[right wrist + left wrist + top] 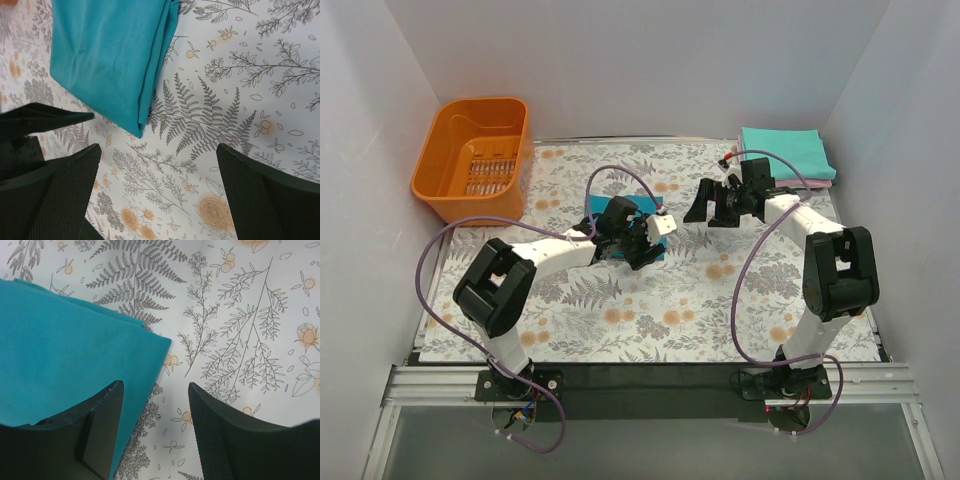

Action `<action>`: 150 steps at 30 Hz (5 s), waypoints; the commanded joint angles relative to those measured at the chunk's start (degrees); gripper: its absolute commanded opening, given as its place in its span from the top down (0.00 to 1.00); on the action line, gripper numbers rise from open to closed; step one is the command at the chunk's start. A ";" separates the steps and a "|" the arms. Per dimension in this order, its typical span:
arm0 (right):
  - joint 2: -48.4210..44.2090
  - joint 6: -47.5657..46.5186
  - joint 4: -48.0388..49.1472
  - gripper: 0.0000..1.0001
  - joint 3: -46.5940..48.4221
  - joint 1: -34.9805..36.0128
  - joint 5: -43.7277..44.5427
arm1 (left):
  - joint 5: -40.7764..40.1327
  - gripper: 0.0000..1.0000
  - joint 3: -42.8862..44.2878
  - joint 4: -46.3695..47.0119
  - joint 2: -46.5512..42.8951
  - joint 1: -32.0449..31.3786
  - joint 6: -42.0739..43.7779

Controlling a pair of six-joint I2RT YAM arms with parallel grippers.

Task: Fold and stack the t-shirts
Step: Fold the tshirt, then neatly place the folded tshirt to the corner

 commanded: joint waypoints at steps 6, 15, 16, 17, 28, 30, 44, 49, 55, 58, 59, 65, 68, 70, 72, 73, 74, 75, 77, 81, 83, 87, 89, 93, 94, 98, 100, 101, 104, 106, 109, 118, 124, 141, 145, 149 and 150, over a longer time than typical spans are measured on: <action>0.91 11.20 11.15 0.19 -6.36 -0.05 -2.96 | -1.53 0.51 -3.86 10.95 0.80 -2.93 15.32; 3.55 18.24 21.43 0.24 -9.96 -0.05 -3.14 | 0.31 0.61 -2.28 11.75 6.95 -3.11 20.17; 3.81 19.55 22.05 0.24 -10.23 -0.05 -2.96 | 0.75 0.62 -2.19 11.40 7.13 -3.11 20.08; 4.33 20.44 22.75 0.25 -10.58 -0.14 -2.79 | 1.11 0.62 -1.67 10.87 7.82 -3.11 19.99; 6.71 27.20 32.58 0.25 -14.80 0.39 -2.43 | 8.22 1.00 6.33 2.52 9.50 -0.21 4.71; 7.41 29.92 34.44 0.24 -14.80 0.82 -2.52 | 9.19 1.00 6.77 2.69 8.54 0.31 1.72; 14.71 46.54 44.64 0.25 -13.75 6.80 1.26 | 9.37 1.00 13.19 6.12 10.20 1.90 -11.82; 16.64 48.22 45.26 0.35 -12.00 7.51 2.14 | 9.55 1.00 13.45 7.70 10.47 1.90 -13.40; 20.33 46.73 45.26 0.46 -6.99 7.68 3.37 | 8.85 1.00 13.98 7.88 11.61 1.90 -16.04; 21.04 46.02 45.17 0.60 -5.93 8.03 3.89 | 8.14 1.00 14.68 7.88 12.75 1.81 -16.74; 21.04 45.76 45.17 0.64 -6.36 8.21 4.16 | 7.27 1.00 14.94 9.79 13.01 1.90 -17.27; 21.65 43.13 44.99 0.75 -6.46 8.47 4.60 | 8.67 1.00 15.82 11.04 13.63 1.99 -19.73; 22.44 42.25 44.91 0.64 -4.61 8.47 3.98 | 9.20 1.00 16.18 11.13 13.46 1.99 -20.00; 22.88 42.07 44.73 0.53 -3.65 8.65 3.90 | 9.11 1.00 16.09 11.13 13.54 1.99 -19.91; 23.15 41.54 44.56 0.53 -3.29 8.65 3.98 | 9.54 1.00 15.83 11.13 13.54 1.90 -19.82; 23.50 41.54 44.64 0.53 -3.12 8.65 4.16 | 9.72 1.00 15.74 11.13 13.46 1.99 -19.65; 23.59 41.54 44.64 0.54 -3.03 8.65 4.07 | 9.98 1.00 15.74 11.22 13.37 1.90 -19.65; 23.76 41.28 44.73 0.60 -2.94 8.65 4.07 | 10.07 1.00 15.65 11.13 13.46 1.99 -19.73; 23.94 40.84 44.73 0.70 -2.76 8.73 3.90 | 10.34 1.00 15.74 11.13 13.46 1.99 -19.82; 23.76 38.21 44.64 0.96 -1.97 8.65 3.98 | 10.95 1.00 15.48 11.22 12.84 1.99 -19.65; 23.50 34.61 44.21 0.99 -1.10 8.56 3.11 | 11.65 1.00 15.39 9.91 11.96 1.99 -19.12; 20.26 21.01 33.96 0.99 3.98 7.95 4.07 | 11.38 0.75 16.79 2.26 8.46 3.38 -20.51; 18.67 11.72 30.42 0.99 5.40 7.68 6.44 | 12.53 0.66 15.57 1.20 4.33 6.62 -22.97; 16.38 -0.86 22.07 0.99 9.97 6.46 10.39 | 11.40 0.51 17.75 -5.82 1.59 11.65 -25.36; 16.21 -3.35 19.10 0.99 12.16 6.10 12.14 | 10.70 0.43 18.28 -7.14 1.24 12.26 -25.27; 15.85 -13.90 13.90 0.99 16.64 4.87 16.11 | 8.58 0.29 18.81 -11.18 0.54 15.25 -24.40; 16.03 -18.90 12.13 0.99 18.58 3.99 17.86 | 7.97 0.29 18.20 -11.72 0.19 15.61 -24.22; 16.20 -20.50 11.08 0.99 20.42 3.64 18.48 | 7.88 0.29 17.94 -11.72 0.10 15.87 -24.13; 17.08 -25.07 9.58 0.99 23.68 1.97 20.15 | 7.62 0.29 16.80 -10.50 -0.60 15.87 -24.13; 17.70 -27.18 9.40 0.99 25.00 0.48 20.68 | 7.44 0.29 16.27 -9.79 -0.87 15.87 -24.57; 18.75 -31.14 8.00 0.99 28.78 -1.46 20.07 | 7.35 0.29 15.83 -9.35 -0.87 15.87 -24.66; 23.41 -36.42 1.67 0.99 42.75 -7.35 19.98 | 6.91 0.29 14.33 -8.29 -1.13 15.96 -24.48; 23.50 -36.42 -0.09 0.99 46.45 -9.28 19.81 | 6.91 0.29 14.51 -8.29 -0.70 15.96 -23.69; 20.07 -31.85 -5.28 0.99 54.01 -11.83 15.76 | 8.32 0.29 16.09 -8.29 0.71 15.87 -23.87; 19.63 -31.76 -5.81 0.99 55.07 -12.09 15.50 | 8.32 0.29 15.83 -8.21 0.36 15.87 -23.87; 19.55 -31.76 -6.77 0.99 56.82 -12.10 15.23 | 8.32 0.29 15.65 -8.29 0.19 15.87 -23.69; 19.55 -31.67 -7.21 0.99 57.09 -12.09 15.23 | 8.40 0.29 15.65 -8.29 0.27 15.87 -23.78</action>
